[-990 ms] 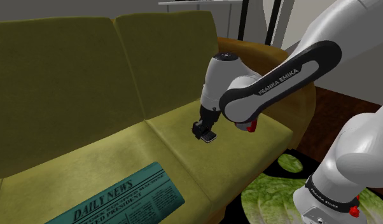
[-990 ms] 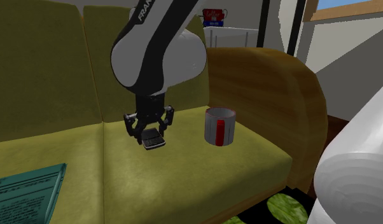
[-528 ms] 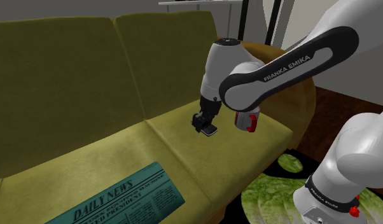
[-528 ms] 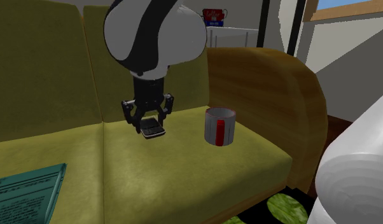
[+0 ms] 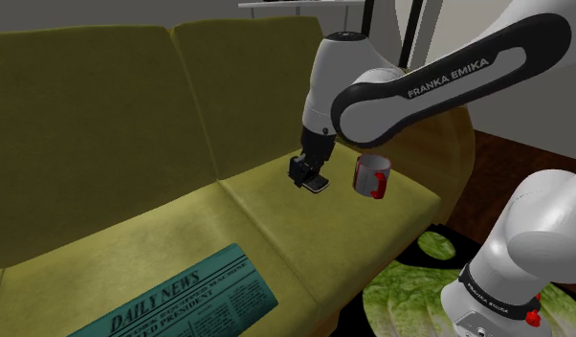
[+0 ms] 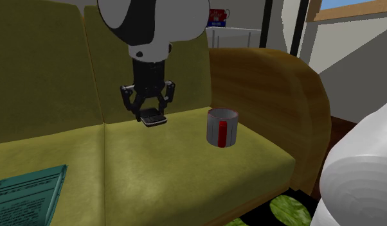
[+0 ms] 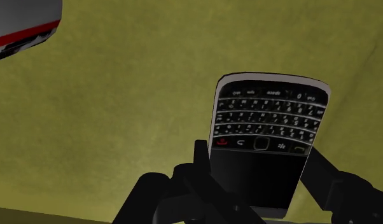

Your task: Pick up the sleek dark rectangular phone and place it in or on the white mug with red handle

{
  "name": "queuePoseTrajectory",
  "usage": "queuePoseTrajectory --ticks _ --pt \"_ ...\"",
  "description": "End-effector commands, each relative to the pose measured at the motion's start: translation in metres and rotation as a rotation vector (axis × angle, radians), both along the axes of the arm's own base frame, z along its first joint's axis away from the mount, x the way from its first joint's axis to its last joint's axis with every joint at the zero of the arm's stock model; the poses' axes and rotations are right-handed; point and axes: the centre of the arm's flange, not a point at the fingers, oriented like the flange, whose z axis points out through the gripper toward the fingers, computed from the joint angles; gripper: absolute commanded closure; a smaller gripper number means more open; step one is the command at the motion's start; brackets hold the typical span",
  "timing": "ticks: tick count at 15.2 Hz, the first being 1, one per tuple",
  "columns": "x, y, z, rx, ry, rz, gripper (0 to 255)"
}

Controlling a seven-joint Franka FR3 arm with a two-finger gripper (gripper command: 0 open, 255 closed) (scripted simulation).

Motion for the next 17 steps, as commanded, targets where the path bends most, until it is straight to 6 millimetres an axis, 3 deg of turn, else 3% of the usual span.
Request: queuePoseTrajectory --ticks 1,12,17 --pt "0.001 0.000 0.011 0.000 0.000 0.000 255" --pt "0.001 0.000 0.069 0.000 0.000 0.000 255" --pt "-0.025 -0.061 0.070 0.000 0.000 0.000 255"
